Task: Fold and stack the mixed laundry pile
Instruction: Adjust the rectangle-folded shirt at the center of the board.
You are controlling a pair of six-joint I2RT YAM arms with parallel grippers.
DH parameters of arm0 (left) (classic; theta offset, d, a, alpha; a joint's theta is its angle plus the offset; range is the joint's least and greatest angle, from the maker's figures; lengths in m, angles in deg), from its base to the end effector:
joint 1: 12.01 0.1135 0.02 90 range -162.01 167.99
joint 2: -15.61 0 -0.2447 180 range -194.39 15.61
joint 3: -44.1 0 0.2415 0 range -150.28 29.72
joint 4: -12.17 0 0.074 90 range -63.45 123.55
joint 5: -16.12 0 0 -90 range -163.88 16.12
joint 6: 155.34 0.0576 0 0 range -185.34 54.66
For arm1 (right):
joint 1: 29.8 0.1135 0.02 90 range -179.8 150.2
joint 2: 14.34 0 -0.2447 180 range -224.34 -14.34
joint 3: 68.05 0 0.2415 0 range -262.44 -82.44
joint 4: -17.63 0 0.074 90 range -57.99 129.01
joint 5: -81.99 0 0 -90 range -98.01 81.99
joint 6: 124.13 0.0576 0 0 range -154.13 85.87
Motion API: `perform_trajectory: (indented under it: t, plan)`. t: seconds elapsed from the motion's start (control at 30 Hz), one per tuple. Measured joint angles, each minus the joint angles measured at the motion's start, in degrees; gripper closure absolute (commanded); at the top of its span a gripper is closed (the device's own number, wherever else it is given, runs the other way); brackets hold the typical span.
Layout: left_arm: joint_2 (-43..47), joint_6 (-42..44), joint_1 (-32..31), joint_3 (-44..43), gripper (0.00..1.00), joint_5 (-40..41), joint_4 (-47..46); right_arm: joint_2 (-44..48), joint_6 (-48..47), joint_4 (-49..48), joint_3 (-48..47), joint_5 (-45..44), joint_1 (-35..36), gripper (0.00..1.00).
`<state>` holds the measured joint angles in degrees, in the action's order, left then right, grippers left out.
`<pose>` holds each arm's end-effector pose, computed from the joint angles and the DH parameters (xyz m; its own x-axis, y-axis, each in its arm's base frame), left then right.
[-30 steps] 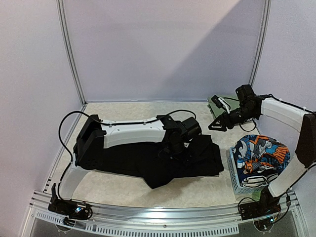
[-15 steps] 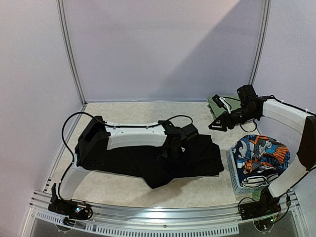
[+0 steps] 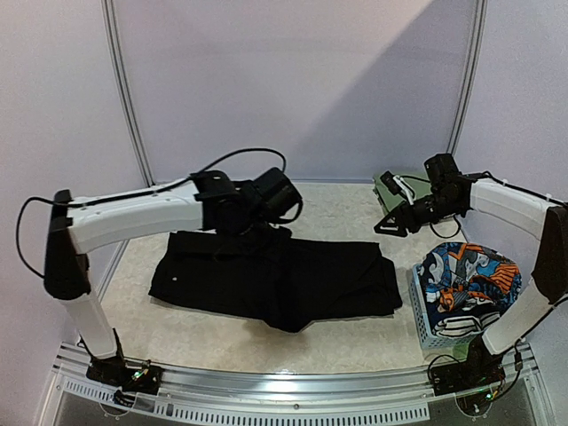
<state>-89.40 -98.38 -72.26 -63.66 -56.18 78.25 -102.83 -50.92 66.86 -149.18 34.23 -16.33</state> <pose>0.2050 -0.3233 0.2463 -0.7858 0.3280 -0.5244 0.3948 0.9186 -0.0170 0.2995 0.1116 0.2298 -0.6234 -0.3692 -0.6893 -0.7442 0.5506 0.3782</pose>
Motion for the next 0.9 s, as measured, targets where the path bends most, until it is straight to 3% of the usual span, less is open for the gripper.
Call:
perform_trajectory:
  t: [0.23, 0.5, 0.7, 0.9]
  plan:
    - [17.2, -2.7, 2.3, 14.8, 1.00, 10.2, 0.0, -10.4, -0.7, 0.4, -4.3, -3.3, 1.7, 0.45]
    - [35.8, -6.2, 2.9, 27.3, 1.00, 19.1, -1.5, -22.3, -3.2, 1.6, -12.2, -10.3, 8.8, 0.45]
    - [54.1, -7.6, 2.4, 40.2, 1.00, 15.0, -13.7, -31.6, -3.5, 1.8, -22.4, -13.9, 12.0, 0.45]
    - [59.6, -9.0, -2.5, 44.8, 0.99, 9.8, -19.4, -37.3, -4.1, 5.5, -25.9, -16.2, 13.6, 0.45]
